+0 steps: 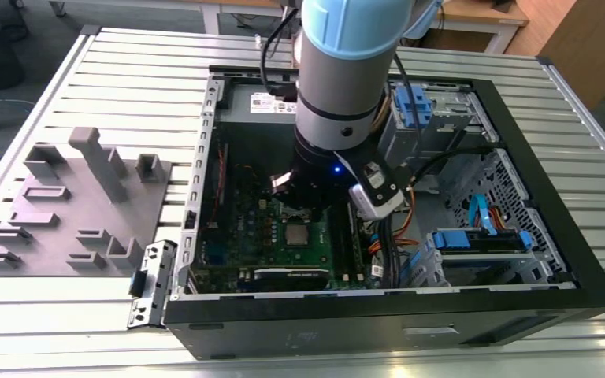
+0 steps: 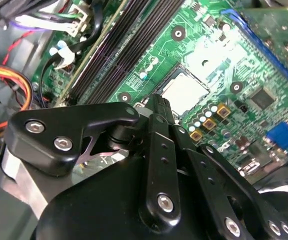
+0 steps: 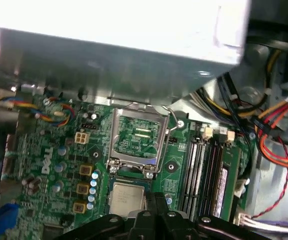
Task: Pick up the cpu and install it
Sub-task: 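Close the cpu cover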
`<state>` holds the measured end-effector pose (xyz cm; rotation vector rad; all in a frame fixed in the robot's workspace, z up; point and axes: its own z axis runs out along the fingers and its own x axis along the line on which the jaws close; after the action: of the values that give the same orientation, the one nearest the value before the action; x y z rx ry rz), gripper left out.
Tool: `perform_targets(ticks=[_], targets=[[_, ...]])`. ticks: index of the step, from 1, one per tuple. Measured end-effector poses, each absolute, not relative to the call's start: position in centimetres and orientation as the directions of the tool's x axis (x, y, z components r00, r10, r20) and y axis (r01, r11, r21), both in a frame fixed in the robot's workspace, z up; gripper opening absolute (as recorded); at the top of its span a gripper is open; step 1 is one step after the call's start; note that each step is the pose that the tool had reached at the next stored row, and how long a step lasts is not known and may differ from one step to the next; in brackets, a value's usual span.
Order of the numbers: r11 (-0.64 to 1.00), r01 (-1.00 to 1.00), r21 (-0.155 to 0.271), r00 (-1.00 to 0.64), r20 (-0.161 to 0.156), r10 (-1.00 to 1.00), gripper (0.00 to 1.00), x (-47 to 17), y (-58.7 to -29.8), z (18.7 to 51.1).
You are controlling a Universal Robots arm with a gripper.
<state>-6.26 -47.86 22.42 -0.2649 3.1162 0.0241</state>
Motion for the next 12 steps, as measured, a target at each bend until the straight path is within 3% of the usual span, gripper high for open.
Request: perform_targets(ticks=[12], targets=[[0.929, -0.369, 0.013, -0.929, -0.018, -0.369, 0.11, -6.26, -47.85, 22.16]])
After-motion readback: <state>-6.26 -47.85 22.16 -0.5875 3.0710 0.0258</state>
